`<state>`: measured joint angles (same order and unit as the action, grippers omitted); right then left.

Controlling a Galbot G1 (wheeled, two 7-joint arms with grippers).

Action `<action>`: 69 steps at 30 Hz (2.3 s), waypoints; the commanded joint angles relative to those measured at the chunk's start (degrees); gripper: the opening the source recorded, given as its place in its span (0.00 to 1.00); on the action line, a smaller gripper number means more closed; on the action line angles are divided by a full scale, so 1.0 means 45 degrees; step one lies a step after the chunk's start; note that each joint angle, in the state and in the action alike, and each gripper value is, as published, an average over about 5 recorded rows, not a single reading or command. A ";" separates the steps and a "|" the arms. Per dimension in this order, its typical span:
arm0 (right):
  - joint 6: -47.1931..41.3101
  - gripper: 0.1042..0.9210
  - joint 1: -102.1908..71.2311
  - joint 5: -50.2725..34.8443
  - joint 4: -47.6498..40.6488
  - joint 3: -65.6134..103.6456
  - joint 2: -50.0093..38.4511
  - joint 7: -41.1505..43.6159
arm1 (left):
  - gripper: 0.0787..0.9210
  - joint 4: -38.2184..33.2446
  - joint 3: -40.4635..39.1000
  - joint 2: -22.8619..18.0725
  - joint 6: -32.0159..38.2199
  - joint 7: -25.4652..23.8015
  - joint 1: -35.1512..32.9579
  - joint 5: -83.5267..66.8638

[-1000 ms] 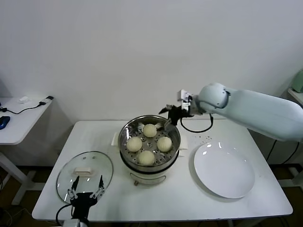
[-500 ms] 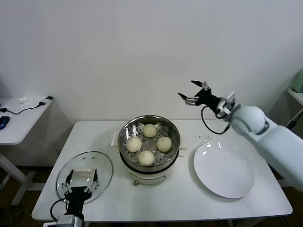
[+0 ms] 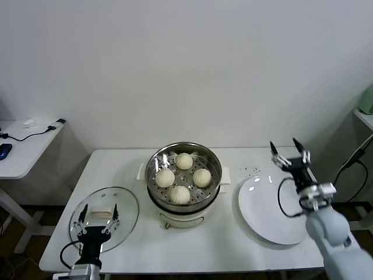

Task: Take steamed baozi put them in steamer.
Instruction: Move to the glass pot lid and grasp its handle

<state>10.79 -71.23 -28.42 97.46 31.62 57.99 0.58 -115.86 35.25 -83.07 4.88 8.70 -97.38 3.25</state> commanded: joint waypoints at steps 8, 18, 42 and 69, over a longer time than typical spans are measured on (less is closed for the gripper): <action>0.2445 0.88 -0.4407 0.2963 -0.0544 0.1546 0.4290 -0.0673 | 0.88 0.2888 0.1165 0.1371 0.2337 0.4808 0.0317 1.2210; 0.2191 0.88 -0.4278 0.3751 -0.0910 0.1382 0.4584 -0.1054 | 0.88 0.6494 0.1203 0.2374 0.0396 0.5266 0.1306 1.6241; 0.2380 0.88 -0.4427 0.3693 -0.1036 0.1455 0.4600 -0.1007 | 0.88 0.7144 0.0408 0.1579 -0.0458 0.3886 0.3288 1.6210; 0.2546 0.88 -0.4471 0.4036 -0.1168 0.1418 0.4748 -0.0892 | 0.60 0.8154 0.0304 0.1635 -0.1400 0.3900 0.3920 1.5950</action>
<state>22.25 -91.35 -10.51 92.28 38.04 79.21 -3.52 -81.47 36.63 -75.51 -0.41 25.31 -80.70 74.52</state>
